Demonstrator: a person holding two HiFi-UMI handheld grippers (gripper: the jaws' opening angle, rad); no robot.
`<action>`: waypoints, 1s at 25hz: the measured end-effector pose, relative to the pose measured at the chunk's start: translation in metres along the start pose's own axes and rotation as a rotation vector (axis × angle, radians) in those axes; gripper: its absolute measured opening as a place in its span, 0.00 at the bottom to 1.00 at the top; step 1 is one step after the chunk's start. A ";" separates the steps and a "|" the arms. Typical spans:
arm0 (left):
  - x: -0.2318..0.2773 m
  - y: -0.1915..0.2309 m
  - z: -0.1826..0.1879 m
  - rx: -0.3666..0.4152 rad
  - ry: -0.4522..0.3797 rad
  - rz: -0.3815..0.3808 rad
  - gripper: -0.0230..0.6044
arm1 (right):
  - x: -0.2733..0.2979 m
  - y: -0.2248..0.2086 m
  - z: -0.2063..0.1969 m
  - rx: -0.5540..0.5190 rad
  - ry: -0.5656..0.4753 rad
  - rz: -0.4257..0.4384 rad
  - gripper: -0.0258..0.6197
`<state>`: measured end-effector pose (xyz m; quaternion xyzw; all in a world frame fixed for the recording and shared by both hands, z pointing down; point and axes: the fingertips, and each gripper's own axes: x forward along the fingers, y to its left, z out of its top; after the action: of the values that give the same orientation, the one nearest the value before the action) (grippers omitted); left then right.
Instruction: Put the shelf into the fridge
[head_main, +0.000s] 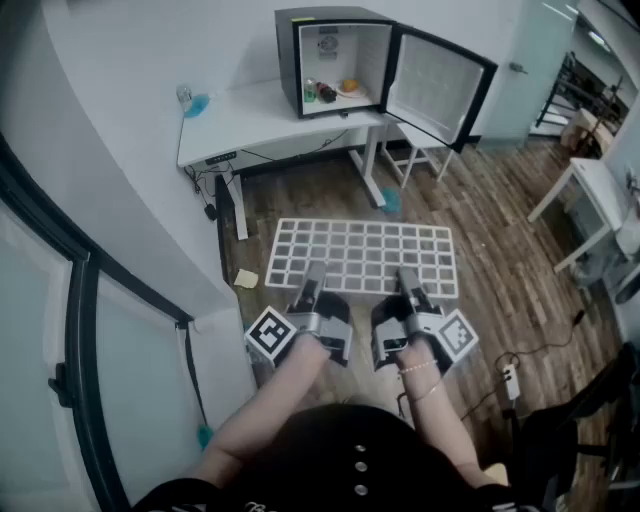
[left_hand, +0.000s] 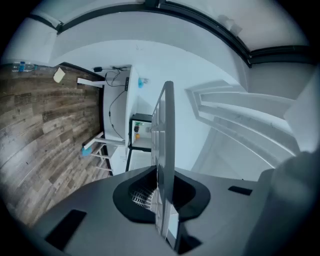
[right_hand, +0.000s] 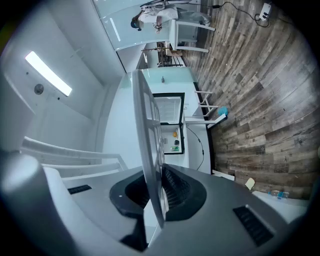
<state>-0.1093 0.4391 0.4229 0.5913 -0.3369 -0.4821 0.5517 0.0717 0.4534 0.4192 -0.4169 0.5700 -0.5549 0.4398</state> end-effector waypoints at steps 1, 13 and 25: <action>0.000 0.000 0.000 0.002 -0.005 -0.004 0.09 | 0.000 0.000 0.001 -0.006 0.002 0.001 0.10; 0.000 -0.006 -0.001 0.014 -0.002 -0.003 0.09 | -0.005 0.004 0.000 -0.022 -0.011 0.008 0.09; 0.003 0.000 0.000 0.018 -0.005 0.040 0.09 | 0.000 -0.010 0.006 0.022 -0.064 -0.021 0.10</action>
<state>-0.1079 0.4359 0.4225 0.5881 -0.3544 -0.4695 0.5551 0.0770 0.4510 0.4294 -0.4358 0.5451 -0.5520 0.4563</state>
